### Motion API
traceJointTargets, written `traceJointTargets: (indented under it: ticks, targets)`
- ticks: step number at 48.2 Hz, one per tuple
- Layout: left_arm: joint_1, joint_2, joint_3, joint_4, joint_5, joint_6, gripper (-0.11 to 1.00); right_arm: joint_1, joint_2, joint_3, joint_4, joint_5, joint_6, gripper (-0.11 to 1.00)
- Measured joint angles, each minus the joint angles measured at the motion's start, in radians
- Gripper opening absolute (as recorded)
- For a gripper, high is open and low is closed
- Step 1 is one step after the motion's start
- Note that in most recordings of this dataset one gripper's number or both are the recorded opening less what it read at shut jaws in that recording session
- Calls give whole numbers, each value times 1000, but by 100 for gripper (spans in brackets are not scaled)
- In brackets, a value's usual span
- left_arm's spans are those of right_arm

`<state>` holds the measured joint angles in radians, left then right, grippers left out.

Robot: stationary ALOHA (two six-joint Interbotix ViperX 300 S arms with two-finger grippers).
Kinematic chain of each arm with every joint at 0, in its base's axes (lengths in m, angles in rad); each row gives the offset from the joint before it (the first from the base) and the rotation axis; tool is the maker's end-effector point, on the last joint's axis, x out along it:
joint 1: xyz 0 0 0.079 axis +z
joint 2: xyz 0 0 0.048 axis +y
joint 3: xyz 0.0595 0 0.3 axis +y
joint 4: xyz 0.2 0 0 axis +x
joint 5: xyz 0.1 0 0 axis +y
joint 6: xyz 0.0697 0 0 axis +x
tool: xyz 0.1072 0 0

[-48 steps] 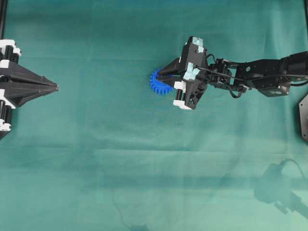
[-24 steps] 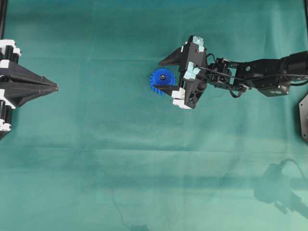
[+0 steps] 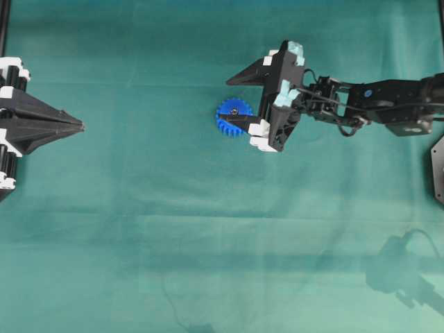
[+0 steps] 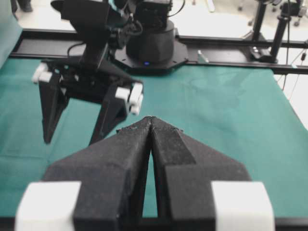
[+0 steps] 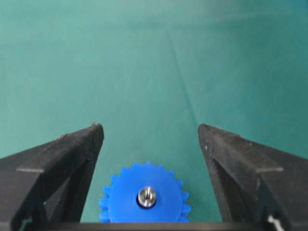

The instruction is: Insert the shaft placed at a random location into the center hole of the small gear at another random location.

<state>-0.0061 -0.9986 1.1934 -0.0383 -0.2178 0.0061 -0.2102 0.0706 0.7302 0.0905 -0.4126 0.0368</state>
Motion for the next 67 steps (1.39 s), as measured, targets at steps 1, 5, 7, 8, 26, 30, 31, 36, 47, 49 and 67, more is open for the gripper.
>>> traceJointTargets:
  ticks: [1, 5, 7, 8, 26, 30, 31, 36, 47, 49, 67]
  targets:
    - [-2, 0, 0, -2, 0, 0, -1, 0, -9, 0, 2, 8, 0, 78]
    - [-2, 0, 0, 0, -2, 0, 0, -2, -38, 0, 0, 28, 2, 78]
    - [-2, 0, 0, -2, -2, 0, 0, 0, -48, 0, 0, 35, 0, 79]
    - [-2, 0, 0, 0, -2, 0, 0, 0, -52, 0, 0, 38, 2, 78]
    - [-2, -3, 0, -2, 0, -2, 0, 12, -127, 69, 0, 44, 2, 78]
    - [-2, -3, 0, -2, -2, -2, 0, 20, -173, 112, 0, 44, 2, 78]
    - [-2, -5, 0, -2, -2, -2, -1, 20, -187, 126, 0, 44, 2, 78]
    - [-2, -5, 0, -2, -2, -2, 0, 31, -272, 195, 2, 44, 5, 78]
    - [-2, -5, 0, 0, -5, -2, 0, 37, -497, 354, 0, 72, 9, 78]
    - [-2, -5, 0, -2, -2, -2, -1, 38, -537, 374, 0, 92, 9, 78]
    - [-2, -8, 0, -2, -6, -2, 0, 38, -887, 491, 0, 345, 8, 78]
